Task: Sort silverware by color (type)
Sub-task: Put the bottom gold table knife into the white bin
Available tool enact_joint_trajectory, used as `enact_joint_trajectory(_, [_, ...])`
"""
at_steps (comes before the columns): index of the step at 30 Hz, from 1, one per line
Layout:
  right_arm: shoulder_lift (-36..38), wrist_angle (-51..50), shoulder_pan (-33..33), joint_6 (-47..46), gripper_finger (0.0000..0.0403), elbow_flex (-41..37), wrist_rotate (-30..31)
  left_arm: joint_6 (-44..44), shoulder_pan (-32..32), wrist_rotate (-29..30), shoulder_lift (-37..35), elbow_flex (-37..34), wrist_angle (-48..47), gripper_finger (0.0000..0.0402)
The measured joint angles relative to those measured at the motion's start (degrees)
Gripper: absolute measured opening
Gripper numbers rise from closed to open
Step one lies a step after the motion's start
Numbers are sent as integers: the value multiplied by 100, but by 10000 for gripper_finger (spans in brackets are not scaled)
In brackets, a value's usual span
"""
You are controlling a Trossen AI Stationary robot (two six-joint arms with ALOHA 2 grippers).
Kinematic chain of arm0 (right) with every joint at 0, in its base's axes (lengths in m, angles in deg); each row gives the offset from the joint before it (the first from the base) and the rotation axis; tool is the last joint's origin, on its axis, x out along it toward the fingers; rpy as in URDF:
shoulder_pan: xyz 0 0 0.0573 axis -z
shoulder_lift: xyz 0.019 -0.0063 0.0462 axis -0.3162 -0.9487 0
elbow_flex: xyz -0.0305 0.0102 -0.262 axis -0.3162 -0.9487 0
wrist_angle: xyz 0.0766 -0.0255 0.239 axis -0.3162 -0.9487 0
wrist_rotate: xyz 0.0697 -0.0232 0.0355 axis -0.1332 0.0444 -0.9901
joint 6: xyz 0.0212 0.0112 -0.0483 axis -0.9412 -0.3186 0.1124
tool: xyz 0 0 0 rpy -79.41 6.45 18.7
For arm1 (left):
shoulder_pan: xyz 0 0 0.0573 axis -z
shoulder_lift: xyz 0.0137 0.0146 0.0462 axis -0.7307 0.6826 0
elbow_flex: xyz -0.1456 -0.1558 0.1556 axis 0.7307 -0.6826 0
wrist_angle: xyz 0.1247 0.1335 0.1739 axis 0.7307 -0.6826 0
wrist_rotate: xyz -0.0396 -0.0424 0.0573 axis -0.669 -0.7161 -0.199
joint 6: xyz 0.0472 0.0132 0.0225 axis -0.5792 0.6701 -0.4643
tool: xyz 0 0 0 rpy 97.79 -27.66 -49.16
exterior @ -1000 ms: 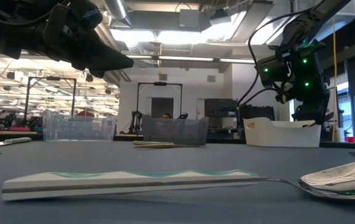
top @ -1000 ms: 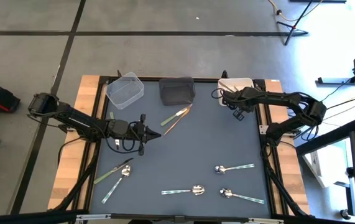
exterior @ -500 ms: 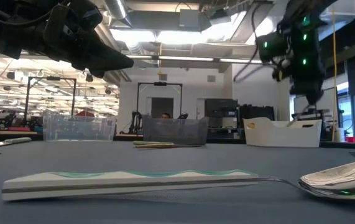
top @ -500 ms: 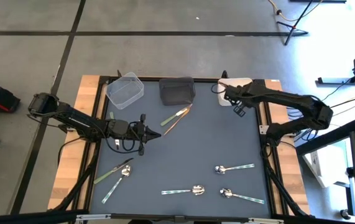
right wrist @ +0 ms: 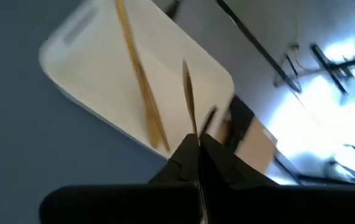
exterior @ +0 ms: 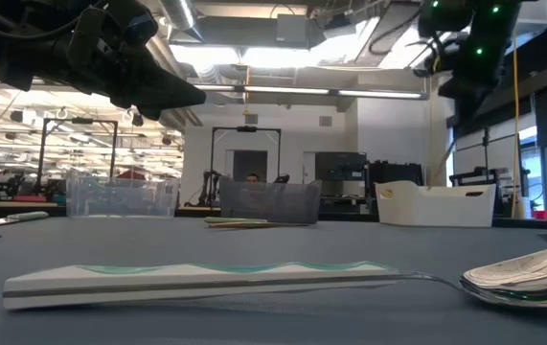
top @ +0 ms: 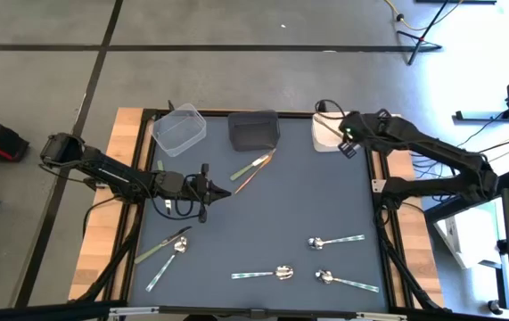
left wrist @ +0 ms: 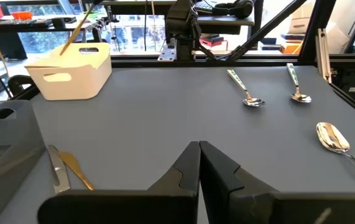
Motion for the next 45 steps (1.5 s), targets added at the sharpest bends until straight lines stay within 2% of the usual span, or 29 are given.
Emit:
enact_joint_trajectory(3, [128, 480, 6, 172, 0, -155, -269, 0, 0, 0, 2, 0, 0, 0])
enact_joint_trajectory(8, [182, 845, 6, 337, 0, -435, -277, 0, 1, -1, 1, 0, 0, 0])
enact_joint_trajectory(14, [204, 673, 6, 432, 0, -380, -38, 0, 0, 0, 0, 0, 0, 0])
enact_joint_trajectory(20, [111, -29, 6, 188, 0, 346, -143, -1, 0, 58, 1, 0, 0, 0])
enact_joint_trajectory(25, [-311, -660, 52, -104, 0, 860, -432, 0, 0, 155, 0, 0, 0, 0])
enact_joint_trajectory(35, [-1309, -808, 1011, 128, 0, 936, -958, -2, 0, 155, 0, 0, 0, 0])
enact_joint_trajectory(45, [-2046, 721, 1584, 929, 0, 943, -1392, 0, -7, 254, 0, 0, 0, 0])
